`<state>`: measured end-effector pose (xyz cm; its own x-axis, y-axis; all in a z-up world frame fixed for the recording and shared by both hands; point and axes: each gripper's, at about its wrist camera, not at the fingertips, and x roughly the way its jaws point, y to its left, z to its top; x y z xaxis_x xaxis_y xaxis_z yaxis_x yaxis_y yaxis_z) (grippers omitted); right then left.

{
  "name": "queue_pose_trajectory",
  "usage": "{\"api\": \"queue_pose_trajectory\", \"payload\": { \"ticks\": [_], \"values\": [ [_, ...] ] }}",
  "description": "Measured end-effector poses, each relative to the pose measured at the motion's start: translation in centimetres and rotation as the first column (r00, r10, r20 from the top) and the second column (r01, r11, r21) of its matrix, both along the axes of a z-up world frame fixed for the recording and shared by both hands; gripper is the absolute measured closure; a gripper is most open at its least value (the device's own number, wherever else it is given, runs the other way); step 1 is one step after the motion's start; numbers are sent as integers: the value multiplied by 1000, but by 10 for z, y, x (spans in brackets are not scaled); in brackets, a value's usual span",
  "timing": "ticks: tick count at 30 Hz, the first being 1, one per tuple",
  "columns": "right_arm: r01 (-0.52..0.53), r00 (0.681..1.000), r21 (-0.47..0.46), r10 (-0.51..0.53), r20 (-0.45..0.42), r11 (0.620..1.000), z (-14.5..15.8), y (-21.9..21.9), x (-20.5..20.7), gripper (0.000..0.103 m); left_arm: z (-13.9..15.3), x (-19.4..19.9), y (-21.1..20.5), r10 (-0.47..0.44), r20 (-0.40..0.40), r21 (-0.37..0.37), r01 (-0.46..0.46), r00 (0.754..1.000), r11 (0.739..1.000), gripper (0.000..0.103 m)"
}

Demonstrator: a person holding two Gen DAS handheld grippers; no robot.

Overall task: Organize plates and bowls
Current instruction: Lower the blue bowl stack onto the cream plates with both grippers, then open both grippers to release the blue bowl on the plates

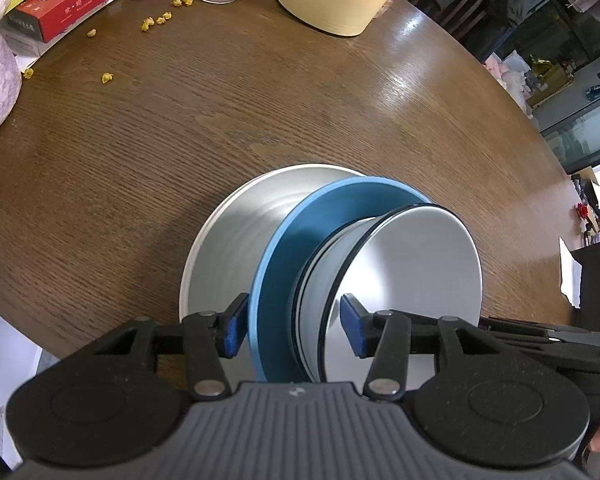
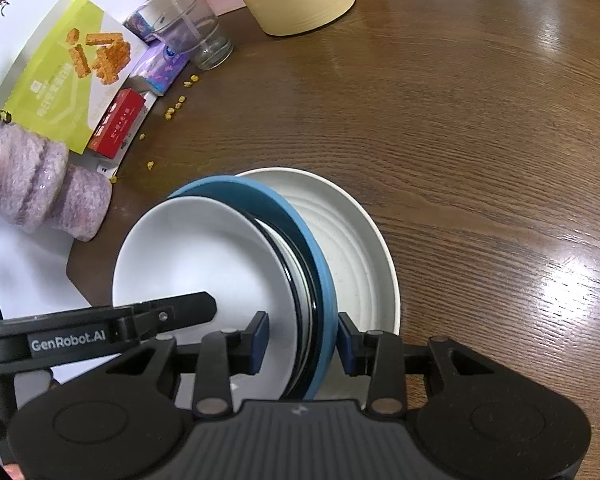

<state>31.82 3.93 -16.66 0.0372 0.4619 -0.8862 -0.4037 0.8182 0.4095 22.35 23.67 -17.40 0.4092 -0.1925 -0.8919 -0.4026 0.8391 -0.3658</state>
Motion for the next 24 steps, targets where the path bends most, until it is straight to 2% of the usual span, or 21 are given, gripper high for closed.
{"api": "queue_pose_trajectory", "payload": {
  "ticks": [4,10,12,21,22,24],
  "values": [
    [10,1000,6,-10,7,1000,2,-2,-1,66,3,-2,-1,-5,14,6,5,1000,1000,49],
    [22,999,11,-22,26,1000,8,-6,-3,66,11,-8,-1,-5,46,19,4,999,1000,31],
    [25,999,12,-25,32,1000,11,-7,-4,66,15,-11,-2,-2,59,25,0,998,1000,22],
    [33,996,32,-35,84,999,31,-13,-15,31,34,-27,-2,5,134,47,-11,991,999,1],
    [39,995,36,-43,93,999,33,-14,-17,25,37,-29,-1,4,146,46,-11,989,999,0],
    [54,992,48,-59,107,997,39,-19,-20,20,42,-34,-1,-1,168,47,-7,986,999,0]
  ]
}}
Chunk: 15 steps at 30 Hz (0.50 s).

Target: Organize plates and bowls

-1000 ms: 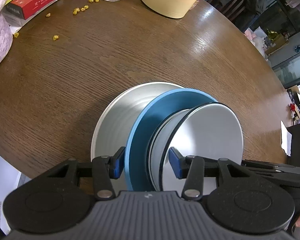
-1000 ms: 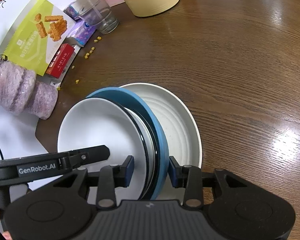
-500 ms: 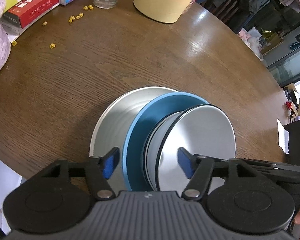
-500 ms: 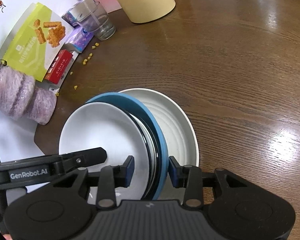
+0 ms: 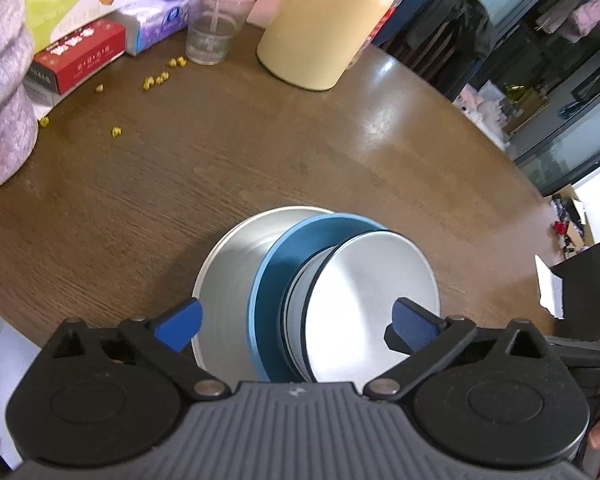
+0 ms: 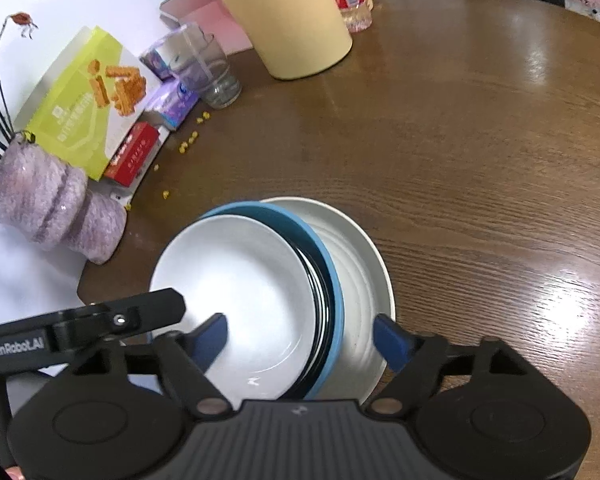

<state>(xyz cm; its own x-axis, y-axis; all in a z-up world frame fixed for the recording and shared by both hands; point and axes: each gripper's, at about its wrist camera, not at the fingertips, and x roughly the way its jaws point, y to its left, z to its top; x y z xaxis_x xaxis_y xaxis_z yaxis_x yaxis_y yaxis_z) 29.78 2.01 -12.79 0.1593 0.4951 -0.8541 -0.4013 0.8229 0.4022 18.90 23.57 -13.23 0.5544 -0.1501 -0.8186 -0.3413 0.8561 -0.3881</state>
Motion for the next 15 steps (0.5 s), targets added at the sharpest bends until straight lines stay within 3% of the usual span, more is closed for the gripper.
{"api": "queue_pose_trajectory", "payload": {
  "ticks": [7,15],
  "values": [
    [112,990,32,-114,87,993,18,-23,-28,1,17,-18,-5,-67,95,33,65,993,997,0],
    [233,927,41,-235,292,972,40,-59,-85,0,37,-47,-33,-129,250,199,79,960,977,0]
  ]
}}
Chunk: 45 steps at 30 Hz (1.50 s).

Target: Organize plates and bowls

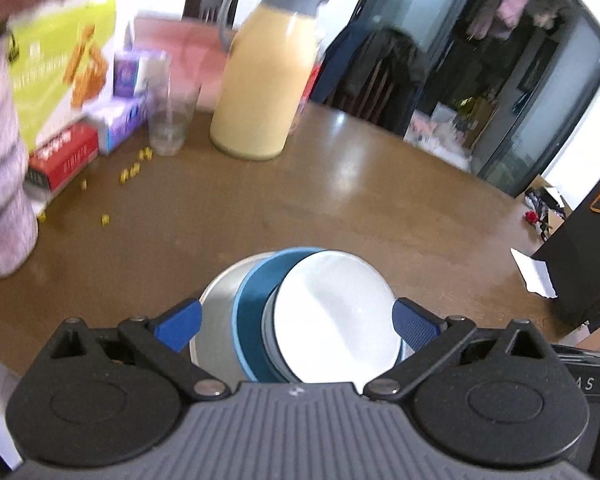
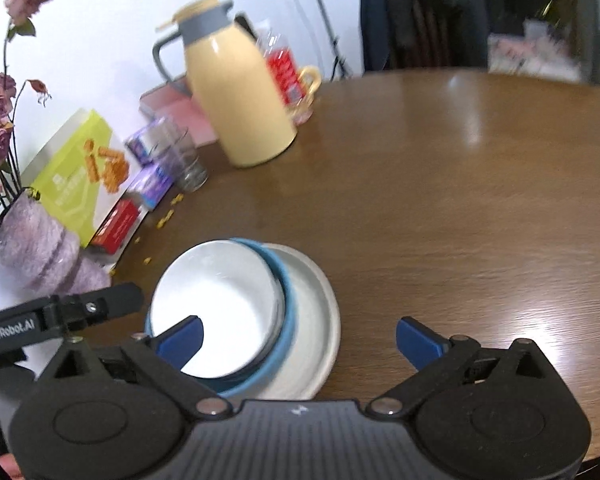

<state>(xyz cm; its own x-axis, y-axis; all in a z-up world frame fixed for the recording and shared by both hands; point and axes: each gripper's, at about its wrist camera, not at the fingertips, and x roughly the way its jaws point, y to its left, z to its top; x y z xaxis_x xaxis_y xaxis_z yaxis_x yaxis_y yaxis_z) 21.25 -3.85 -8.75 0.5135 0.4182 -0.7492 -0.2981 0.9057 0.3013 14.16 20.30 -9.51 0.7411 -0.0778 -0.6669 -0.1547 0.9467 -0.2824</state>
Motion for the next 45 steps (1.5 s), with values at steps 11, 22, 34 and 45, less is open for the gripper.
{"api": "queue_pose_trajectory", "payload": {
  "ticks": [11,22,34,45],
  "values": [
    [110,945,-102,-72,318,989,21,-52,-98,0,20,-80,-59,40,221,204,-87,974,975,0],
    [195,896,-82,-144,421,977,29,-105,-238,0,20,-196,-108,-11,285,245,-62,959,968,0],
    [254,854,-55,-198,481,966,27,-120,-344,0,12,-285,-129,-94,316,297,-5,944,955,0],
    [272,823,-36,-213,527,962,32,-116,-382,0,15,-315,-125,-110,361,295,-1,926,956,0]
  ]
}}
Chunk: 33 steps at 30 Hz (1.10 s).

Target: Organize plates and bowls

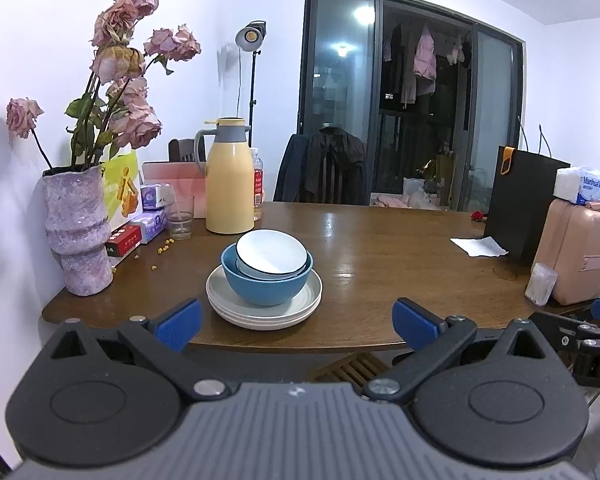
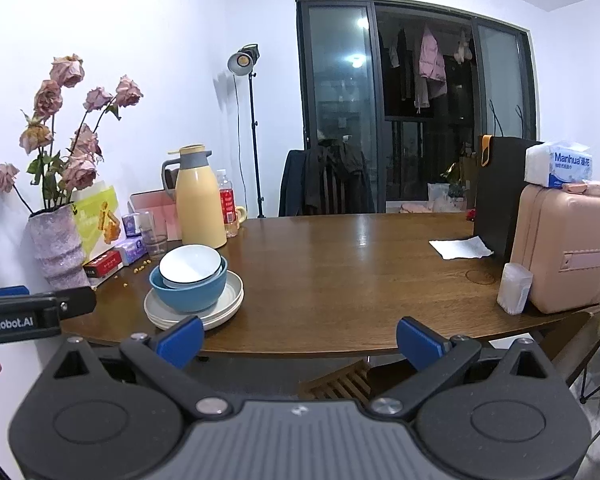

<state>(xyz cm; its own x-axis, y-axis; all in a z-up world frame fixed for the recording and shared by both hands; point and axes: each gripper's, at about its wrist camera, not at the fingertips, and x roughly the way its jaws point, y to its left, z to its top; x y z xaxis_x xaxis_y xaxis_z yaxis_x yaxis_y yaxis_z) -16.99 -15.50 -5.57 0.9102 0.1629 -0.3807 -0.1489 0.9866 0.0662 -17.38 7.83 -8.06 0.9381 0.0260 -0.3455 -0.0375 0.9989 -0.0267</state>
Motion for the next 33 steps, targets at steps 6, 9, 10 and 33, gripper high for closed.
{"api": "queue_pose_trajectory", "payload": {
  "ticks": [6,9,10,33],
  "values": [
    [2,1000,-1,-2,15,1000,3,-1,-7,0,3,-6,-2,-1,16,0,1,1000,1000,0],
    [2,1000,-1,-2,20,1000,4,-2,-8,0,3,-8,-4,-1,19,1,1,1000,1000,0],
    [2,1000,0,-2,21,1000,4,-3,-9,0,3,-8,-4,-1,20,3,1,1000,1000,0],
    [0,999,2,0,33,1000,6,-1,-12,0,6,-10,-2,2,27,0,-2,1000,1000,0]
  ]
}}
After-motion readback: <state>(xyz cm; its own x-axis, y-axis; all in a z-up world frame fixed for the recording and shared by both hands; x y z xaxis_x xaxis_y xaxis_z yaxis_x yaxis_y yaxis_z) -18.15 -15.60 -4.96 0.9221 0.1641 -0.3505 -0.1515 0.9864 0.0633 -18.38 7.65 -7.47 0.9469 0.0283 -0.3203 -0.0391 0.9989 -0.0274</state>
